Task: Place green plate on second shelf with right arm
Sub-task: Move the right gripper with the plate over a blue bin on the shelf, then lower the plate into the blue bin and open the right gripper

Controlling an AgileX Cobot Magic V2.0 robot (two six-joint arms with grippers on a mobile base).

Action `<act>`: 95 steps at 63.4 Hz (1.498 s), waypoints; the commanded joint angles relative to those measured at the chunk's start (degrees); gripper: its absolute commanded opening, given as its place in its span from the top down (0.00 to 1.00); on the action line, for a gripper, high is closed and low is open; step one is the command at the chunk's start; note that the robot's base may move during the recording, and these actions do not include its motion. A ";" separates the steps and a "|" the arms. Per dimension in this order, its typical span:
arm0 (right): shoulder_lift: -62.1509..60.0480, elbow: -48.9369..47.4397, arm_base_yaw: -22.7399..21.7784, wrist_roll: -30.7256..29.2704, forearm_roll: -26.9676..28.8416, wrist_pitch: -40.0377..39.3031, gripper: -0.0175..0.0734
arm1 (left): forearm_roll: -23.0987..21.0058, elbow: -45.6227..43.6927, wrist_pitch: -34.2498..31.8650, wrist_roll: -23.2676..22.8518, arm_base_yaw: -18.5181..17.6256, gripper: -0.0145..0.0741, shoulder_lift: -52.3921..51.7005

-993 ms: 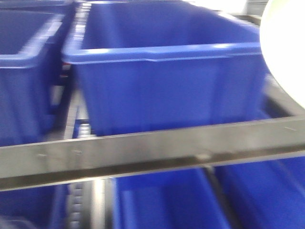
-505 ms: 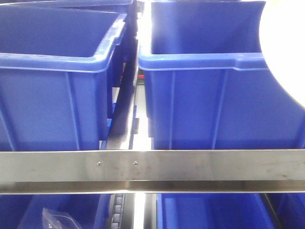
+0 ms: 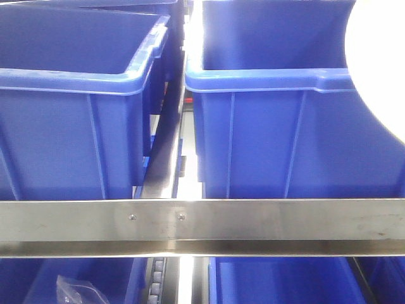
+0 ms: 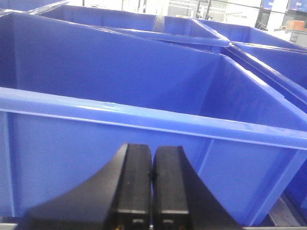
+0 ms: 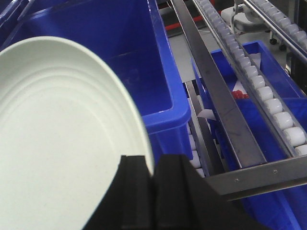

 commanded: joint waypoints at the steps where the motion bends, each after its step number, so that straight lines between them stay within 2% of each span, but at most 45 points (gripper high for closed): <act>1: 0.93 -1.73 -0.11 0.21 -2.98 -5.07 0.75 | -0.47 2.34 -5.10 -0.19 -0.14 0.69 -1.04; 16: 0.93 -1.73 -0.11 0.21 -3.24 -7.07 0.75 | -0.47 2.34 -5.10 -0.19 -0.14 0.69 -1.04; 23: 0.93 -1.73 -0.11 0.21 -3.16 -11.92 0.75 | -0.47 2.34 -5.10 -0.19 -0.14 0.69 -1.04; 32: 2.22 -1.73 -0.11 0.27 -3.16 -25.00 0.75 | -0.47 2.34 -5.10 -0.19 -0.14 0.69 -1.04; 43: 9.84 -2.04 -0.11 2.14 -3.32 -26.97 0.75 | -0.47 2.34 -5.10 -0.19 -0.14 0.69 -1.04; 49: 15.55 -3.54 -0.11 2.14 -5.35 -28.85 0.75 | -0.47 2.34 -5.10 -0.19 -0.14 0.69 -1.04; 57: 23.32 -8.85 -0.11 2.14 -11.41 -31.43 0.75 | -0.47 2.34 -5.10 -0.19 -0.14 0.69 -1.04; 67: 33.02 -18.62 -0.21 2.14 -15.53 -27.77 0.75 | -0.47 2.34 -5.10 -0.19 -0.14 0.69 -1.04; 76: 41.70 -27.39 -0.21 2.91 -17.99 -18.37 0.75 | -0.47 2.34 -5.10 -0.19 -0.14 0.69 -1.04; 81: 46.23 -31.25 -0.21 3.97 -21.76 -13.99 0.75 | -0.47 2.34 -5.10 -0.19 -0.14 0.69 -1.04; 88: 51.97 -33.86 -0.21 5.68 -26.82 -12.78 0.75 | -0.47 2.34 -5.10 -0.19 -0.14 0.69 -1.04; 95: 56.08 -35.17 -0.21 6.64 -28.35 -13.47 0.75 | -0.47 2.34 -5.10 -0.19 -0.14 0.69 -1.04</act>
